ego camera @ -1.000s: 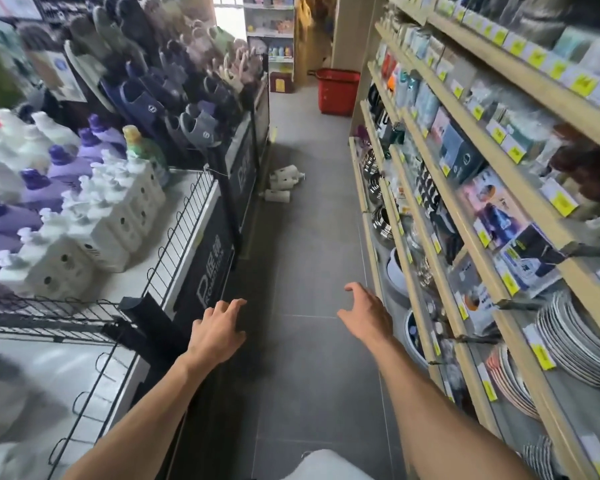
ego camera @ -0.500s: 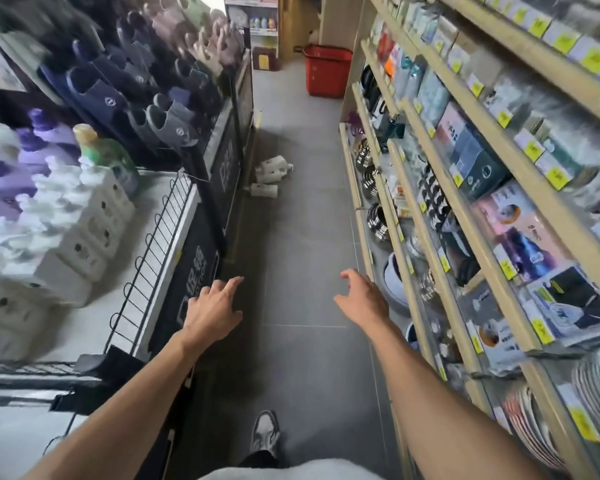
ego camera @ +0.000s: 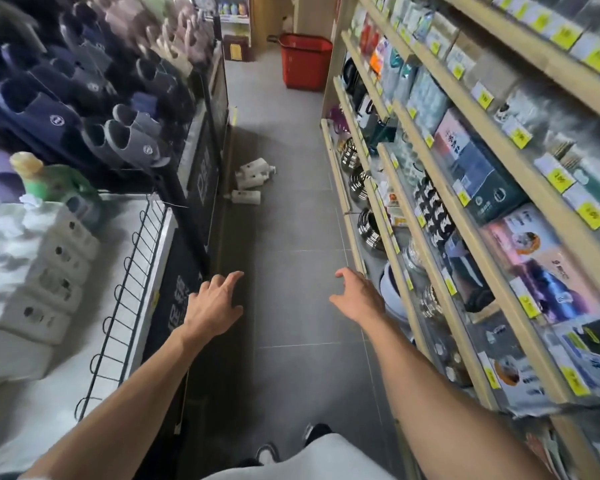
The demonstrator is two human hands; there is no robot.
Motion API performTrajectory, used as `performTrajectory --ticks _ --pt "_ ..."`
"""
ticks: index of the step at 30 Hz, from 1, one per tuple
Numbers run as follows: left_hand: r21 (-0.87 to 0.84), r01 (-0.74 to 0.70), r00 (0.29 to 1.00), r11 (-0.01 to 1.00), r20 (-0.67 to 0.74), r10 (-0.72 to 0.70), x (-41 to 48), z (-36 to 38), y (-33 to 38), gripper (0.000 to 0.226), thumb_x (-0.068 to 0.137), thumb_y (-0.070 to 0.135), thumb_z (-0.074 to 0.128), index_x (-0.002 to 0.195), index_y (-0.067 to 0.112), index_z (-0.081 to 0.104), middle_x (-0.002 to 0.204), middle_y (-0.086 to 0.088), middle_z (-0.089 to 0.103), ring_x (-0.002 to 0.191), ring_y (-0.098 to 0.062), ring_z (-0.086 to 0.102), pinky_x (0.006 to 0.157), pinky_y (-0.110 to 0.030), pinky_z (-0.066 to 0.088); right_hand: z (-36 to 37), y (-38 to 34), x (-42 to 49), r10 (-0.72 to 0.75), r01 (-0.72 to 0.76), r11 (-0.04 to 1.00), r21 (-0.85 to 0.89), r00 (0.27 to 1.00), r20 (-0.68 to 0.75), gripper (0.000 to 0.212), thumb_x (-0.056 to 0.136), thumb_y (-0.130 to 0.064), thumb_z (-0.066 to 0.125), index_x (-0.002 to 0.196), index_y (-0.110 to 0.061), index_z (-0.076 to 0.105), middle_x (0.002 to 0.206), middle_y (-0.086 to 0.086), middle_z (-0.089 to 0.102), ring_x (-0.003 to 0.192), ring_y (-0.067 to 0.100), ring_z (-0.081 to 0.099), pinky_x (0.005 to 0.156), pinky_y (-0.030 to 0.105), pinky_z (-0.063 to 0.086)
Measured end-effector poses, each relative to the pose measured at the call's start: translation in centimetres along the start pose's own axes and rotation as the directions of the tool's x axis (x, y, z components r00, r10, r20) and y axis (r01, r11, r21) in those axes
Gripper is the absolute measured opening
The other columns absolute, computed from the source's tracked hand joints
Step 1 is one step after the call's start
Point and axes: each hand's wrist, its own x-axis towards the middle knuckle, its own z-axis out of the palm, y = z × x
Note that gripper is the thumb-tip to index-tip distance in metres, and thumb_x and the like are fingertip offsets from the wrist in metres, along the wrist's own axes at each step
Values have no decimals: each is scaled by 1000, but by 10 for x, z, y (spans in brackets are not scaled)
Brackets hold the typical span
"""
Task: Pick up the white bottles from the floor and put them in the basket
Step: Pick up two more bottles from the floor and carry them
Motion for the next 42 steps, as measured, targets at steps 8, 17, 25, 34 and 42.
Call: performTrajectory --ticks 8,17,25,34,42 --pt "-48 -21 1000 999 12 22 97 -16 33 78 91 37 66 155 35 22 143 -6 45 130 -31 45 105 -55 41 -27 8 93 0 0 1000 4 1000 17 52 86 -28 67 136 -28 50 139 2 53 126 27 52 96 39 48" --pt "-2 22 1000 1000 -23 -22 191 -44 61 79 91 37 67 155 37 21 140 -5 46 128 -29 46 101 -50 43 -69 13 209 -8 7 1000 11 998 69 55 86 -30 66 137 -30 48 138 3 53 125 27 54 95 38 48" --pt "2 72 997 997 5 -72 256 -61 57 78 90 36 66 154 37 21 140 -4 46 127 -29 46 101 -50 43 -84 -25 293 -80 77 996 42 995 60 52 84 -28 66 133 -31 50 136 2 55 122 27 55 94 37 48" --pt "-42 85 996 996 24 -84 355 -86 30 79 89 40 67 154 38 21 138 -4 47 127 -29 47 103 -53 43 -91 -59 364 -50 50 999 2 999 19 45 87 -26 68 130 -30 54 130 0 59 118 25 58 90 35 50" --pt "-29 58 998 998 21 -57 433 -123 11 78 89 40 65 154 37 21 139 -5 47 127 -30 47 100 -51 43 -109 -102 433 -19 22 999 -29 997 81 51 85 -28 67 134 -31 51 131 2 57 120 26 55 95 39 49"
